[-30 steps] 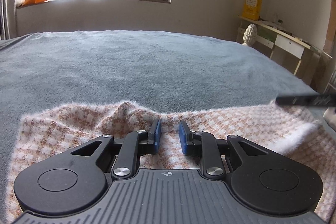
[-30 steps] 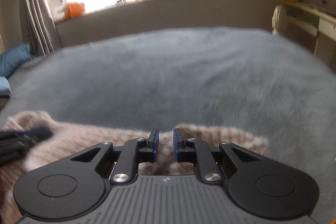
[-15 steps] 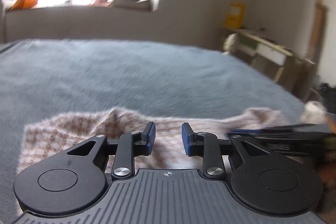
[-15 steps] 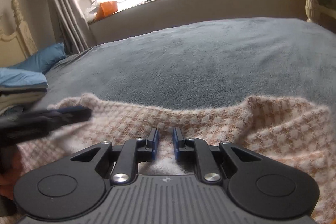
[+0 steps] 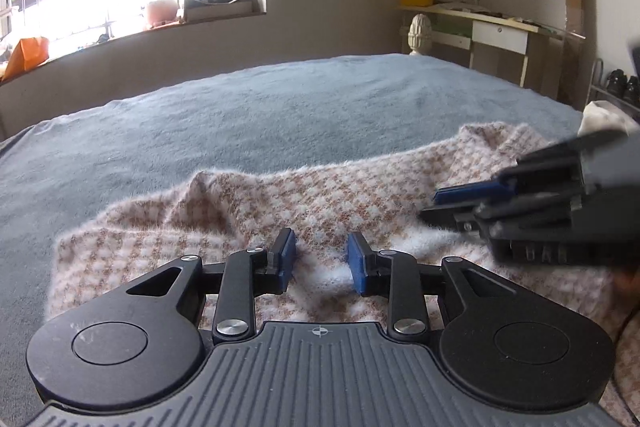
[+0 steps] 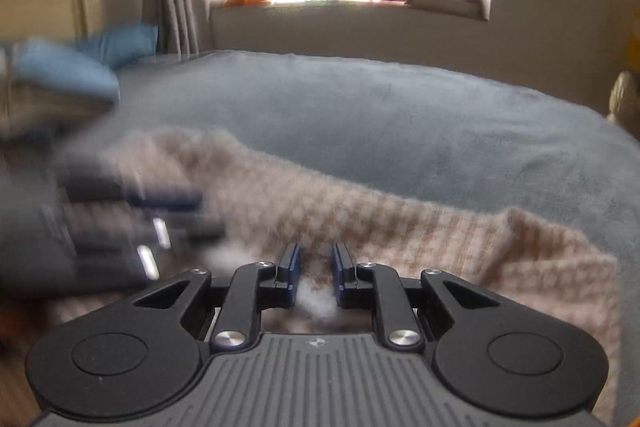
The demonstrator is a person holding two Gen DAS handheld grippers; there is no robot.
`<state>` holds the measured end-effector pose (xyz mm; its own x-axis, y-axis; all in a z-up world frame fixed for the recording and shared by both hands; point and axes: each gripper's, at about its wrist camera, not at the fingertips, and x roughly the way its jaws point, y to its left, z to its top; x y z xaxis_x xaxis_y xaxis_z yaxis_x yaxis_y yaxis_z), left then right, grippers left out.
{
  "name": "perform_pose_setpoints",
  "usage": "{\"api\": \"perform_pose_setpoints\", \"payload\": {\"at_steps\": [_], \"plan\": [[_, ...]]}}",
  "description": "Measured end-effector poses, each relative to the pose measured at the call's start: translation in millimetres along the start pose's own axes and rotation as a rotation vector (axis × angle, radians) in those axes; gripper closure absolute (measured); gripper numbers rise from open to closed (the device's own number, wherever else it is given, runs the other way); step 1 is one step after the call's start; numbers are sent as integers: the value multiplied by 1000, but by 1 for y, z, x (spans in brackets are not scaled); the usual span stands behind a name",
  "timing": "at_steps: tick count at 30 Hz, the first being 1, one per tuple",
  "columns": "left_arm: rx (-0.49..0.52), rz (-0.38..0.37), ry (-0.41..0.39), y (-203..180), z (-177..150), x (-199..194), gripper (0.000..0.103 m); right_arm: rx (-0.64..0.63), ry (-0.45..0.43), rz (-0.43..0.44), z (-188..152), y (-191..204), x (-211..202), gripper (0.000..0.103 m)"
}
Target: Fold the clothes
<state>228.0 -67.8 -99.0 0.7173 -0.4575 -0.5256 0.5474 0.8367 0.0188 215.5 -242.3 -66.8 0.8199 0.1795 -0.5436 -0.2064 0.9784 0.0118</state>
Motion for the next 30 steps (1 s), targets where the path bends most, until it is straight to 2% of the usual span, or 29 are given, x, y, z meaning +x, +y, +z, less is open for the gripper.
{"api": "perform_pose_setpoints", "payload": {"at_steps": [3,9,15,17,18,20,23,28,30], "plan": [[-29,-3,8,1,3,-3,74,44,4,12,-1,-5,-1,85],[-167,17,-9,16,20,-11,74,38,-8,10,-5,-4,-3,85],[-234,82,56,36,35,21,74,45,-19,12,-8,-5,-5,85],[-258,125,98,44,29,33,64,46,-19,13,-8,-5,-5,85],[-290,119,105,49,23,37,60,47,-19,13,-7,-5,-5,85],[-335,101,87,54,18,35,60,50,-19,15,-7,-6,-4,85],[-309,113,54,50,23,25,60,54,-24,18,-7,-7,-5,85],[-211,167,-91,37,33,-3,61,64,-31,25,-9,-9,-6,85],[-177,200,-111,37,38,-1,61,66,-32,26,-9,-9,-6,85]]}}
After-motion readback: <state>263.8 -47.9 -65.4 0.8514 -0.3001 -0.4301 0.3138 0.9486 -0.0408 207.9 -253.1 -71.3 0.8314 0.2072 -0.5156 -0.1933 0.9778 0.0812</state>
